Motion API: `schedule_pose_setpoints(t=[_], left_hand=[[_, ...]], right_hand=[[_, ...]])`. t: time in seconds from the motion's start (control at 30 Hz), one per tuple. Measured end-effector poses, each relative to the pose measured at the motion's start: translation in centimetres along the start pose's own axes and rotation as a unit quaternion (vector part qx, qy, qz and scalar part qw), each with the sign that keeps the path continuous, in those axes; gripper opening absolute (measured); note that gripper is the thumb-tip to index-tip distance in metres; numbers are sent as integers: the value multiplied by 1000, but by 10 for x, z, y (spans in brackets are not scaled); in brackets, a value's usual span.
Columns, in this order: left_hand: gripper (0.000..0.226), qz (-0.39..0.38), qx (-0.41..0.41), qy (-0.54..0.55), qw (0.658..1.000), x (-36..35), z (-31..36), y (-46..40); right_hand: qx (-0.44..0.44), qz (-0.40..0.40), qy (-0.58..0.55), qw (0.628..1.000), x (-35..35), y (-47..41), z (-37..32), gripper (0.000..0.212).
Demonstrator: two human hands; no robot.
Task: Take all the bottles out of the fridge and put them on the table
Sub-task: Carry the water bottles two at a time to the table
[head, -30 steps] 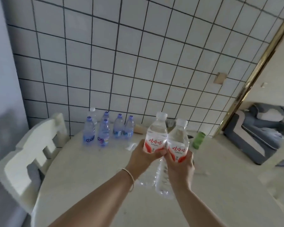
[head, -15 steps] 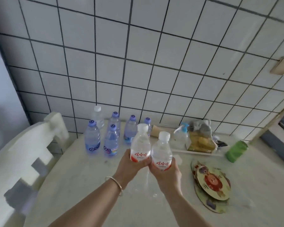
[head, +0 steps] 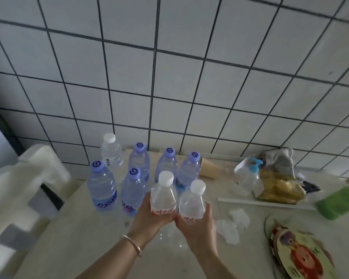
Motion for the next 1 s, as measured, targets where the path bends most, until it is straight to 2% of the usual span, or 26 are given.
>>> schedule_pose_setpoints(t=[0.13, 0.43, 0.7, 1.0], left_hand=[[69, 32, -11, -4, 999, -2, 1, -15], [56, 8, -28, -60, 998, -5, -7, -44], [63, -1, -24, -35, 999, -12, -14, -46], [68, -44, 19, -5, 999, -15, -8, -30]], right_hand=[[14, 9, -26, 1000, -3, -19, 0, 60], [58, 23, -22, 998, -7, -48, -5, 70], [65, 46, -59, 995, -8, -49, 5, 74], [49, -12, 4, 999, -7, -42, 8, 76]])
Point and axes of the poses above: each hand's wrist, its own y-axis away from the middle knuckle, its own x-axis out of the back of the hand, z = x × y, the point moved 9 cm from there along -y, towards the middle knuckle, and after that the axes turned 7 degrees about -x, right-handed, at the moved point
